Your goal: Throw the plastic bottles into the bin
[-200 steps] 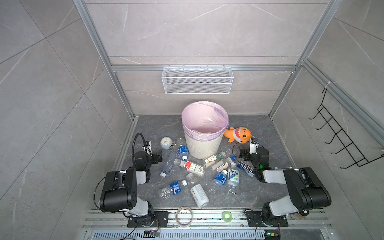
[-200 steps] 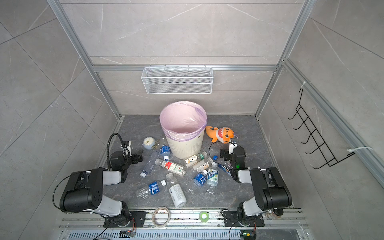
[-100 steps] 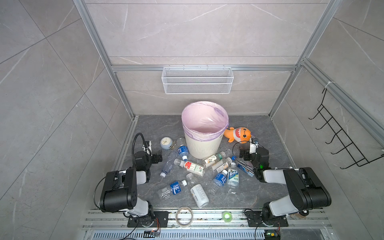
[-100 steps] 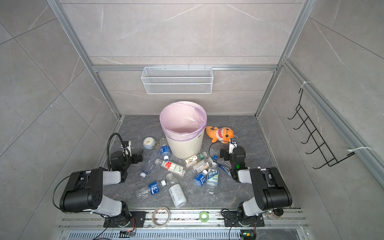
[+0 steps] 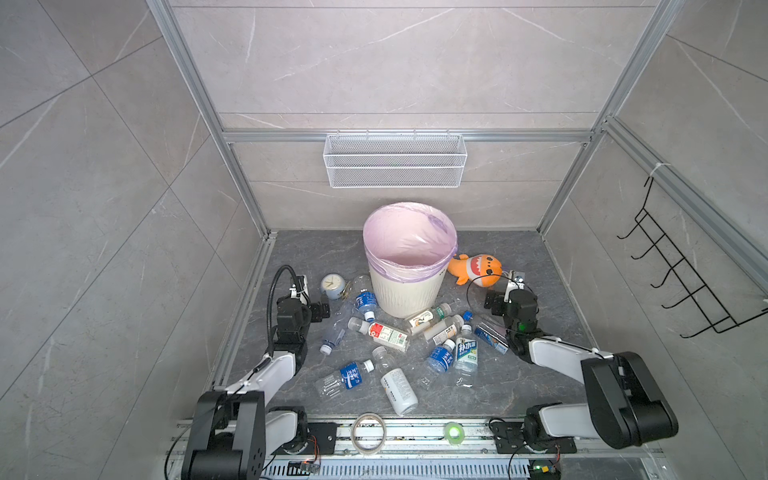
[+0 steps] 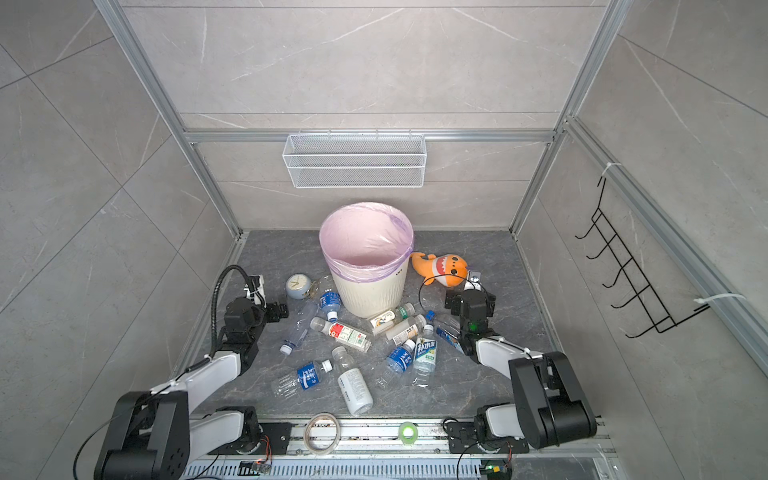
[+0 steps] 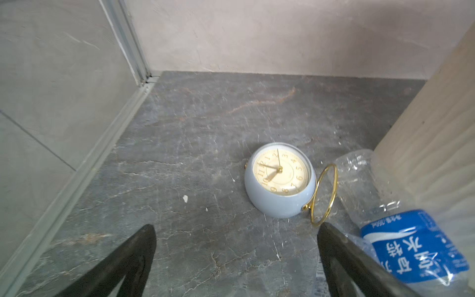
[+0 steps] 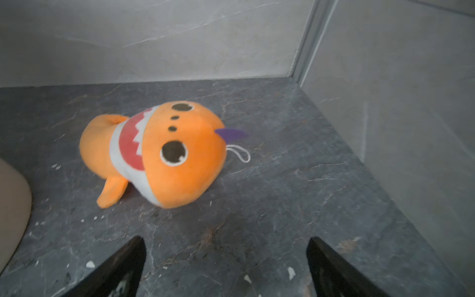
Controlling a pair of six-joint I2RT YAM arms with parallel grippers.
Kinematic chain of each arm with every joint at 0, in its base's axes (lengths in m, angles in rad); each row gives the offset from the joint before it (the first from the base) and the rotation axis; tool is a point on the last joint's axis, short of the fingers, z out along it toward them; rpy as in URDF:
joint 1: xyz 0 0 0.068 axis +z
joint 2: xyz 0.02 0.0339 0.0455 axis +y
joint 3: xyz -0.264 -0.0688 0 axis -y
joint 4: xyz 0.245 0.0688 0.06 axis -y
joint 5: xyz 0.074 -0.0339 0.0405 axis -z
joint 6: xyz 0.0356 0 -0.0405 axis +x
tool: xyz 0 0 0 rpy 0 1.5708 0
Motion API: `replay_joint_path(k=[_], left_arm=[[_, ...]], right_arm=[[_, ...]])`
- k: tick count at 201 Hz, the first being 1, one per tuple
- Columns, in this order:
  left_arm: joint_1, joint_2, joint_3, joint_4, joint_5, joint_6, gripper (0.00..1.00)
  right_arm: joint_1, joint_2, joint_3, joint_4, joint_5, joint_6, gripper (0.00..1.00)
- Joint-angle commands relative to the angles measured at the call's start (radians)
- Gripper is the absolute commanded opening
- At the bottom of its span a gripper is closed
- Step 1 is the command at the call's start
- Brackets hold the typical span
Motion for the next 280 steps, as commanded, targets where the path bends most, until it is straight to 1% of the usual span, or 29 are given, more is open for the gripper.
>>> replay_joint_path(k=[1,10,17,26,32,43,55,90,114,141,165,181,195,218,236,259,280], left_arm=[[-0.013,-0.08,0.075,-0.214,-0.182,-0.209,1.0],[-0.012,-0.105,0.105,-0.296,-0.193,-0.28,1.0],[-0.013,-0.119,0.12,-0.328,-0.183,-0.311,1.0],[-0.014,-0.131,0.143,-0.382,-0.176,-0.351,1.0],[-0.016,-0.135,0.155,-0.405,-0.151,-0.363,1.0],[-0.021,-0.147,0.154,-0.405,-0.089,-0.375,1.0],[-0.037,-0.164,0.154,-0.41,-0.046,-0.386,1.0],[-0.116,-0.213,0.187,-0.528,0.033,-0.383,1.0],[-0.2,-0.248,0.199,-0.614,0.067,-0.369,0.97],[-0.294,-0.316,0.153,-0.661,0.085,-0.361,0.96],[-0.32,-0.376,0.109,-0.678,0.138,-0.363,0.94],[-0.329,-0.407,0.085,-0.684,0.179,-0.353,0.93],[-0.342,-0.433,0.066,-0.693,0.187,-0.347,0.93],[-0.368,-0.462,0.029,-0.69,0.188,-0.333,0.93],[-0.381,-0.47,0.001,-0.668,0.205,-0.321,0.93],[-0.396,-0.465,-0.021,-0.647,0.264,-0.296,0.91],[-0.411,-0.475,-0.037,-0.617,0.332,-0.276,0.89]], right_arm=[[0.003,-0.098,0.085,-0.299,0.112,0.157,0.99],[0.004,-0.138,0.107,-0.356,0.103,0.192,1.0],[0.004,-0.164,0.133,-0.416,0.108,0.232,1.0],[0.004,-0.181,0.192,-0.539,0.124,0.299,0.99],[0.004,-0.179,0.244,-0.624,0.119,0.322,1.0],[0.004,-0.158,0.34,-0.764,0.086,0.333,1.0],[0.005,-0.135,0.411,-0.868,0.032,0.319,1.0],[0.033,-0.149,0.49,-1.065,-0.122,0.262,1.0],[0.091,-0.204,0.488,-1.133,-0.209,0.24,1.0],[0.182,-0.232,0.495,-1.222,-0.199,0.244,0.99],[0.199,-0.223,0.491,-1.284,-0.187,0.251,0.97],[0.207,-0.213,0.491,-1.317,-0.235,0.261,0.91],[0.241,-0.215,0.477,-1.333,-0.273,0.308,0.87],[0.344,-0.224,0.435,-1.363,-0.254,0.44,0.86],[0.428,-0.245,0.383,-1.351,-0.232,0.55,0.86],[0.514,-0.247,0.334,-1.343,-0.193,0.651,0.86],[0.581,-0.228,0.307,-1.333,-0.166,0.707,0.86]])
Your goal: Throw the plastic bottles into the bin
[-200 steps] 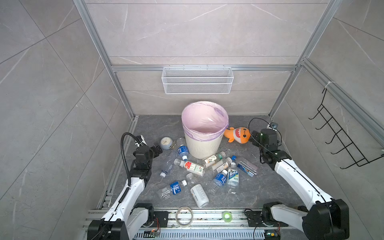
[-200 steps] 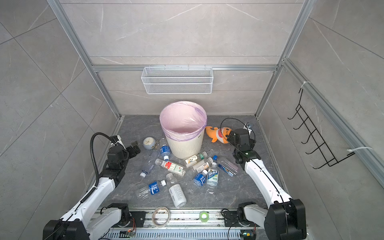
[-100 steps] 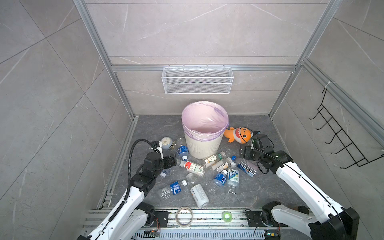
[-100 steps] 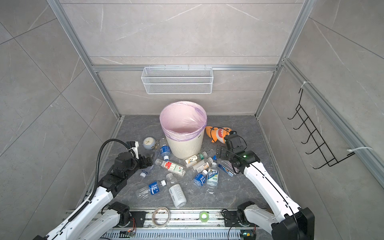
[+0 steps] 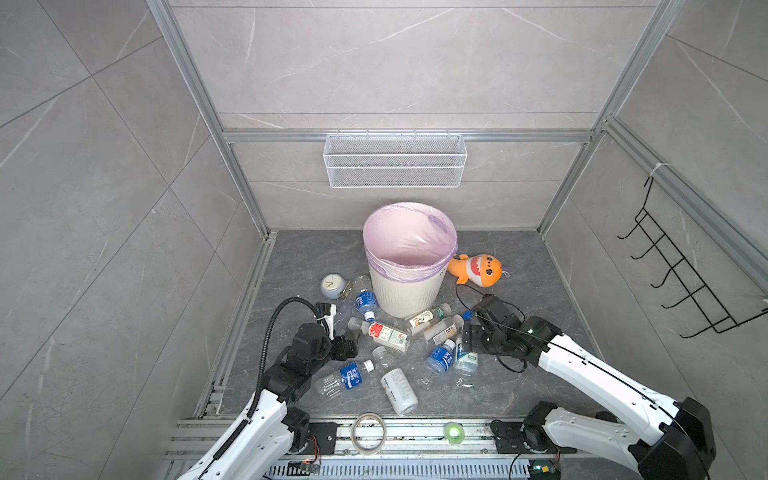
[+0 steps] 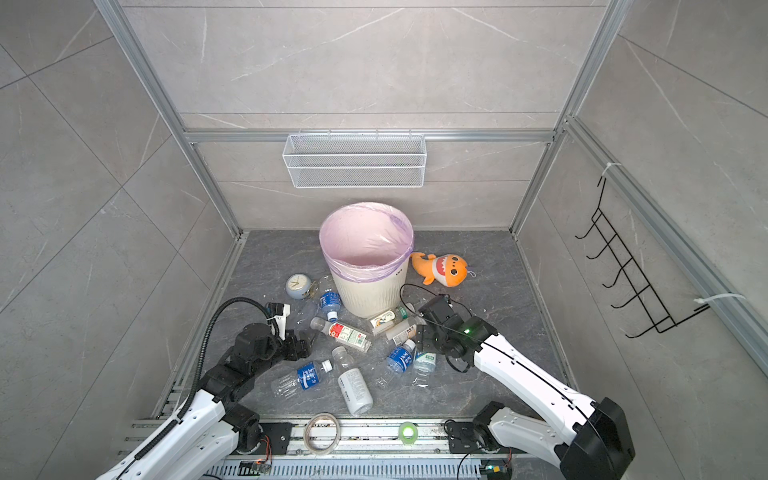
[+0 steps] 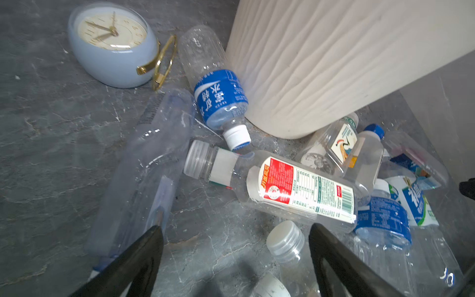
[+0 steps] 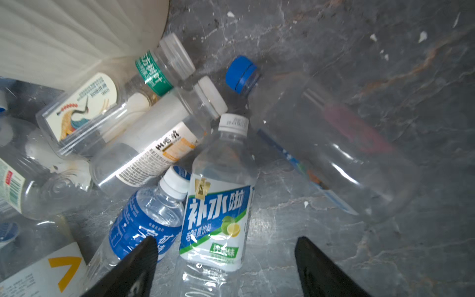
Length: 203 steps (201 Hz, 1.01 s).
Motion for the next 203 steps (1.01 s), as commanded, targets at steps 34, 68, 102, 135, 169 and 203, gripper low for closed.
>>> replay_joint_path(k=[34,68,102,135,169,203], left_arm=[[-0.028,-0.037,-0.038,0.109,0.175,0.071,0.89],[-0.028,-0.052,-0.049,0.117,0.173,0.069,0.9],[-0.028,-0.032,-0.048,0.127,0.174,0.068,0.9],[-0.028,-0.03,-0.05,0.13,0.172,0.068,0.9],[-0.028,-0.026,-0.051,0.134,0.168,0.067,0.9],[-0.028,-0.017,-0.05,0.139,0.165,0.066,0.9]], right_arm=[[0.127,0.061,-0.072,0.03,0.057,0.196,0.86],[0.136,0.078,-0.12,0.075,0.063,0.222,0.86],[0.136,0.116,-0.151,0.136,0.038,0.227,0.85],[0.138,0.147,-0.171,0.168,0.03,0.231,0.83],[0.138,0.173,-0.174,0.164,0.048,0.222,0.79],[0.139,0.179,-0.183,0.159,0.065,0.218,0.7]])
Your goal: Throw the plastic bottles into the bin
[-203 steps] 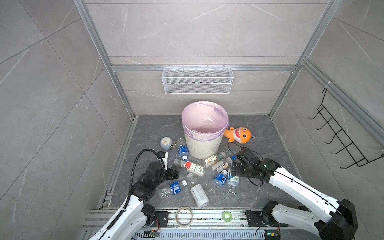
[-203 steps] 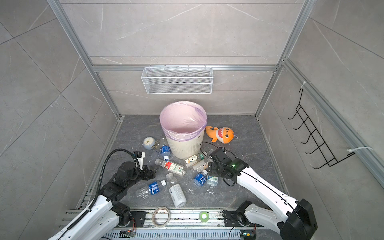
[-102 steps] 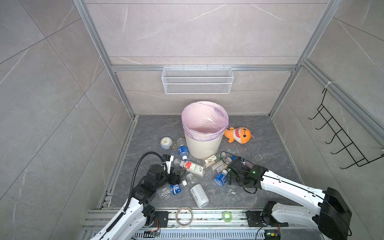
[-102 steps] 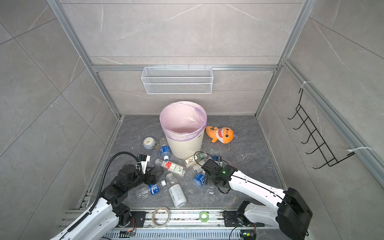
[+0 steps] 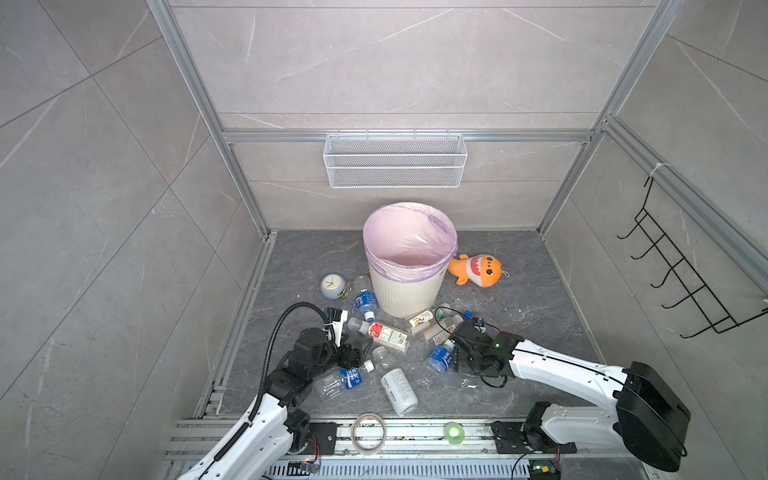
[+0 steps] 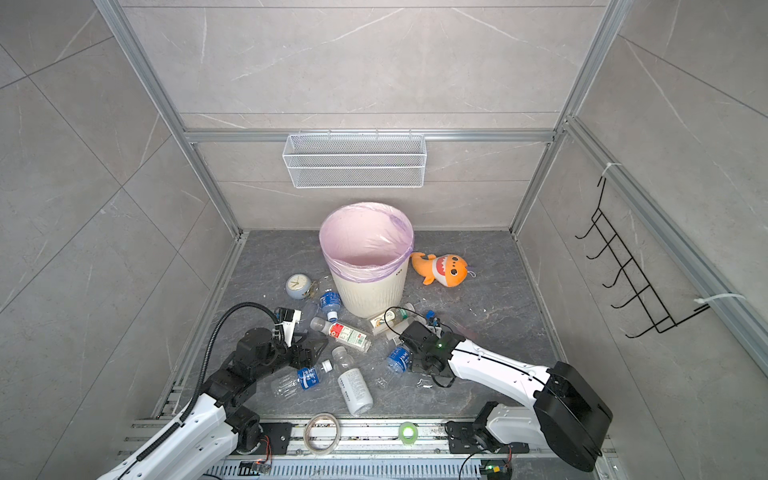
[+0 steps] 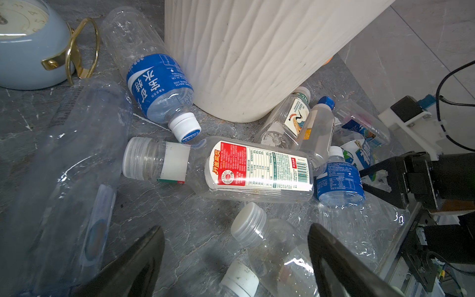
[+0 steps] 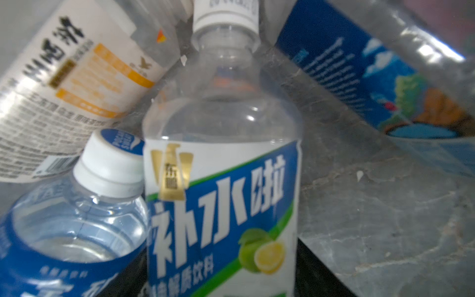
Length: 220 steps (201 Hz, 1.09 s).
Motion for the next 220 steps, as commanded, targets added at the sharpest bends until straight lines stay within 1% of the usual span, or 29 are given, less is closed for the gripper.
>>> replay_joint_path(k=[1,16,38,85,125,147,168,220], left_arm=[[-0.002,0.004,0.003,0.047,0.02,0.022,0.9],[-0.002,0.005,0.003,0.049,0.018,0.024,0.89],[-0.002,0.009,0.003,0.051,0.018,0.024,0.89],[-0.002,0.011,0.004,0.053,0.016,0.024,0.89],[-0.002,0.015,0.005,0.053,0.018,0.024,0.89],[-0.002,0.016,0.005,0.053,0.018,0.025,0.89],[-0.002,0.021,0.007,0.053,0.015,0.025,0.88],[-0.002,0.024,0.008,0.053,0.012,0.025,0.88]], right_arm=[[0.008,0.003,-0.019,-0.005,0.032,0.009,0.69],[0.009,-0.016,-0.025,-0.011,0.04,0.005,0.63],[0.018,-0.066,-0.037,-0.015,0.054,-0.01,0.58],[0.059,-0.228,-0.061,-0.011,0.089,-0.075,0.56],[0.117,-0.399,-0.078,0.007,0.154,-0.157,0.55],[0.147,-0.5,-0.068,0.048,0.188,-0.222,0.5],[0.152,-0.524,0.001,0.048,0.226,-0.278,0.49],[0.153,-0.44,0.283,0.063,0.28,-0.412,0.49]])
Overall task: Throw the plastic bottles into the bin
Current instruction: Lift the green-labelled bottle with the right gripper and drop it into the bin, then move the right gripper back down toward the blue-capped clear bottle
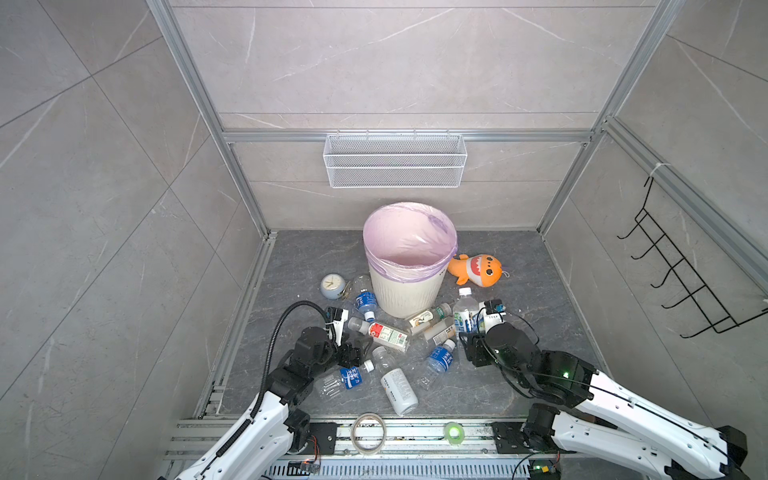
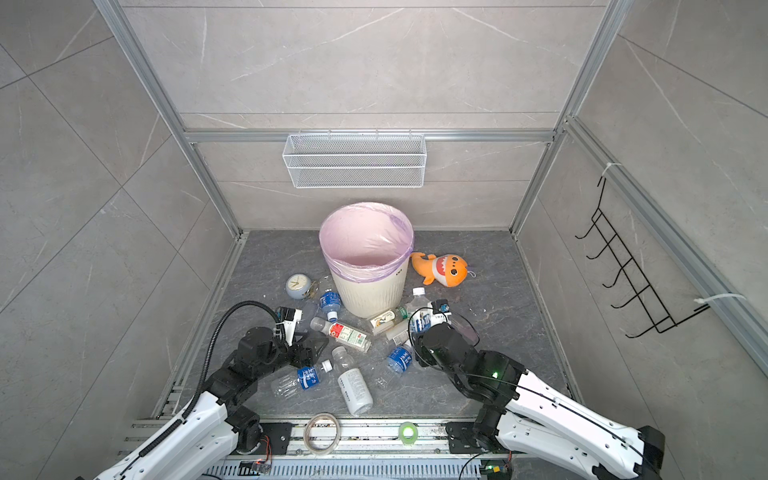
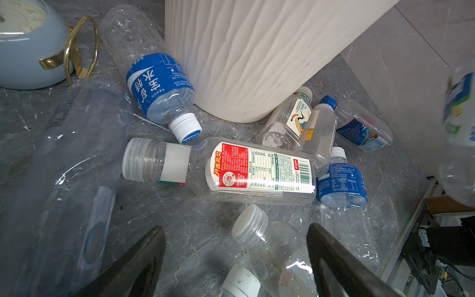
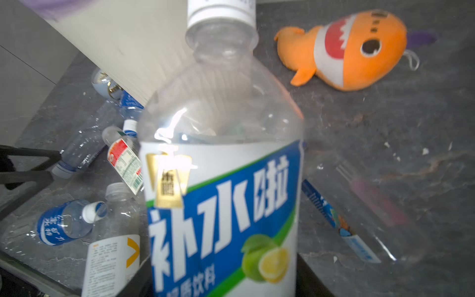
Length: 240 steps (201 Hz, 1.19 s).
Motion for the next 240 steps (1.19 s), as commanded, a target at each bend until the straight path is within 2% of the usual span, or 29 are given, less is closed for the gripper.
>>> replay_joint_path(k=[1,28,43,57,66,86,109,131,152,191,240], left_arm=[[-0.003,0.001,0.008,0.031,0.013,0.025,0.88],[-0.002,0.001,0.008,0.032,0.009,0.025,0.88],[-0.002,-0.002,0.008,0.032,0.007,0.025,0.88],[-0.002,-0.005,0.007,0.032,0.006,0.024,0.88],[-0.003,-0.007,0.007,0.03,0.005,0.024,0.88],[-0.003,-0.013,0.005,0.025,-0.002,0.024,0.88],[-0.004,-0.026,0.004,0.017,-0.012,0.022,0.88],[-0.004,-0.044,0.001,0.01,-0.026,0.018,0.91],[-0.003,-0.047,0.004,0.005,-0.04,0.014,1.0],[-0.003,-0.042,0.017,-0.001,-0.043,0.015,1.0],[-0.053,-0.027,0.052,-0.037,-0.084,0.011,1.0]], right_arm=[[0.007,0.041,0.14,0.041,0.059,-0.102,0.49],[0.005,0.185,0.377,0.088,0.074,-0.189,0.48],[-0.003,0.339,0.583,0.08,0.081,-0.24,0.47],[-0.052,0.522,0.803,0.046,0.039,-0.262,0.48],[-0.089,0.646,0.952,0.016,0.016,-0.274,0.6],[-0.189,0.858,1.246,-0.092,-0.018,-0.237,0.98],[-0.235,0.948,1.406,-0.144,-0.032,-0.226,0.99],[-0.233,0.885,1.336,-0.106,-0.049,-0.232,0.99],[-0.233,0.799,1.24,-0.059,-0.064,-0.254,0.99],[-0.234,0.688,1.131,-0.102,-0.047,-0.301,0.99],[-0.235,0.526,0.875,-0.147,-0.001,-0.292,0.99]])
